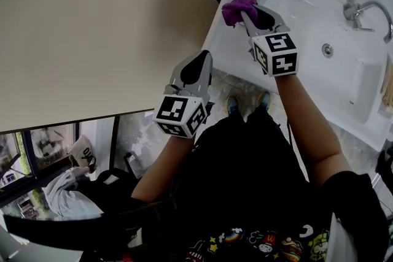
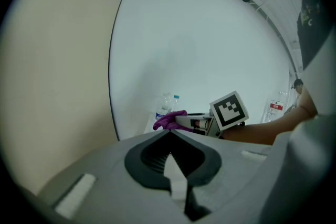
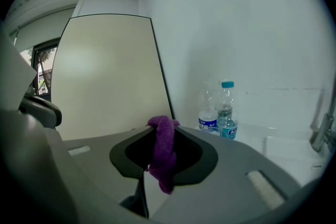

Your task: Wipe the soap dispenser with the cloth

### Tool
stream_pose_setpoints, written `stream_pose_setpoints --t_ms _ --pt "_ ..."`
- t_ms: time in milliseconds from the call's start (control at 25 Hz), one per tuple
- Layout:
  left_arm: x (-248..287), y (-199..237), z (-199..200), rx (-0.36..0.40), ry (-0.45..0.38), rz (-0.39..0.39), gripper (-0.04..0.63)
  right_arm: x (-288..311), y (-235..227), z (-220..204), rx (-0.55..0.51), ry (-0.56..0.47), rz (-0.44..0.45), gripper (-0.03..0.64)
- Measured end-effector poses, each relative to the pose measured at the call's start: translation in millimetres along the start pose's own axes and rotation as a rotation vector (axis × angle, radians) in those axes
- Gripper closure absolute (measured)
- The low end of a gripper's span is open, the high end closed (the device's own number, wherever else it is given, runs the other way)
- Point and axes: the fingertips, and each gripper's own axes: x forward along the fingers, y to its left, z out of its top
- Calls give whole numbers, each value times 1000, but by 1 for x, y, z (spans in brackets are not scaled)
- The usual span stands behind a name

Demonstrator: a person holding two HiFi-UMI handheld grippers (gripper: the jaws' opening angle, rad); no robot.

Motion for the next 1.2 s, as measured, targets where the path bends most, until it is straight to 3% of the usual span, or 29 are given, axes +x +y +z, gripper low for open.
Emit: stream_pose_setpoints --t_ms 360,560,800,1200 --pt "-7 21 -12 -12 35 -32 595 17 16 -44 81 82 -25 512" --pt "-10 29 -18 -12 54 -42 595 21 3 -59 206 82 -131 512" --pt "-14 42 -18 -10 60 -39 595 20 -2 -42 180 20 -252 512" --pt "-18 46 -25 -21 67 -53 595 21 5 -103 177 175 -248 512"
